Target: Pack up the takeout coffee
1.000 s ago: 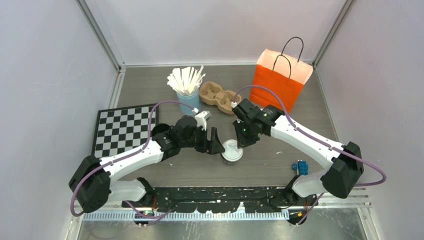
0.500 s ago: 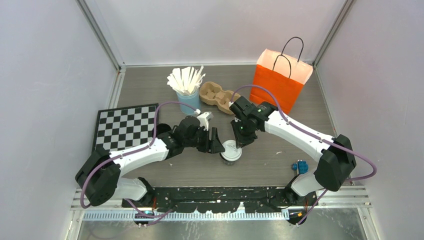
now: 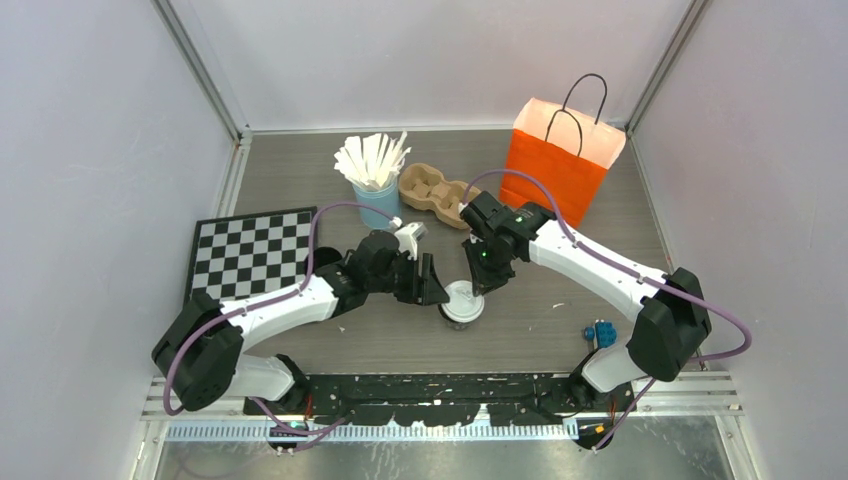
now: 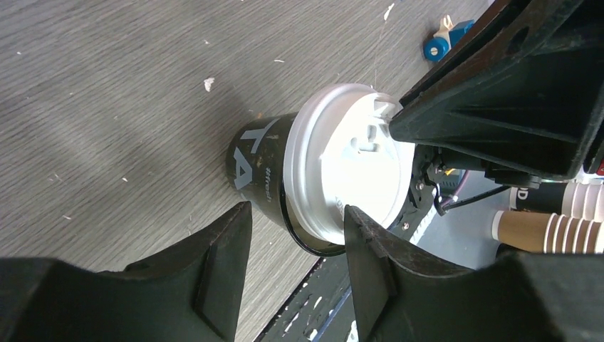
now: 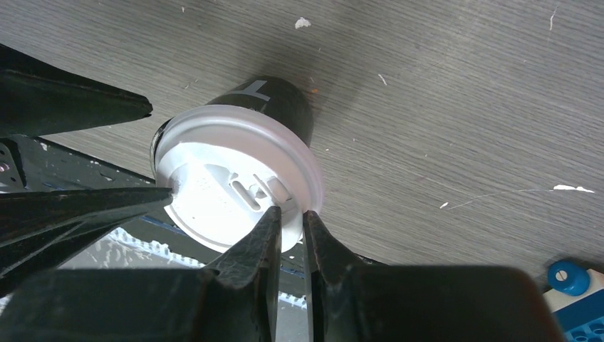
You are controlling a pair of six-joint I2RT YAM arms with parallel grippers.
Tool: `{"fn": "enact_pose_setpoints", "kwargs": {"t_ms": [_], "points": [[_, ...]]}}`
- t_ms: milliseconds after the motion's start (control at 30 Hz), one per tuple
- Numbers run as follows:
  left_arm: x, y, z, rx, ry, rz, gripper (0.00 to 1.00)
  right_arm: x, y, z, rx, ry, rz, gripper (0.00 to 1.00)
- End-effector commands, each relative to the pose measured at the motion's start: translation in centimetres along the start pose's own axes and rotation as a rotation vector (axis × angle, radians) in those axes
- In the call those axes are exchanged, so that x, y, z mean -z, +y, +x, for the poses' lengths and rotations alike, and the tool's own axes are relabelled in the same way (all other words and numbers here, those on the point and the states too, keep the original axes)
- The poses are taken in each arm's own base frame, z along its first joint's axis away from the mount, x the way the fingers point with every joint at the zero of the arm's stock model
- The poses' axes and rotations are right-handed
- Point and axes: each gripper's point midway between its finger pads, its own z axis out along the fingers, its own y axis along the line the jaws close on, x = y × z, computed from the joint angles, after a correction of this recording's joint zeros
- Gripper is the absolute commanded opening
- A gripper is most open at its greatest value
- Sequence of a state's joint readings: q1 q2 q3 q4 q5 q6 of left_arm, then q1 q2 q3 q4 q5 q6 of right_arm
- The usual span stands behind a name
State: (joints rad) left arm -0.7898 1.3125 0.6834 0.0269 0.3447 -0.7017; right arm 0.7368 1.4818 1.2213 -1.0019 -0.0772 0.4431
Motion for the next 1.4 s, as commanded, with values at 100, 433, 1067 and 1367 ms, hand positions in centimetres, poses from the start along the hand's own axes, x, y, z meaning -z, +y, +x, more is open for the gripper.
{"fn": "enact_pose_setpoints", "kwargs": {"t_ms": [100,433,1067,1367], "points": [[-0.5,-1.4,-0.6,-0.006,-0.004,0.083,0.52,2.3,1.3,-1.4,0.014,-0.076,-0.07,0.13],[-0.7,-1.9,-0.6,0.008,0.002,0.111,0.61,2.3,2.0,-1.2,0.008,-0.068,-0.108,0.13],[1.1,-1.3,-0.8,-0.071,0.002,0.037,0.67,1.6,2.1,-1.4,-0.005,-0.084,-0.122,0.13],[0.6,-2.0,-1.1,-0.092,0.027,0.065,0.73,2.7,2.0,-1.9,-0.016,-0.136,-0.119,0.21]]}}
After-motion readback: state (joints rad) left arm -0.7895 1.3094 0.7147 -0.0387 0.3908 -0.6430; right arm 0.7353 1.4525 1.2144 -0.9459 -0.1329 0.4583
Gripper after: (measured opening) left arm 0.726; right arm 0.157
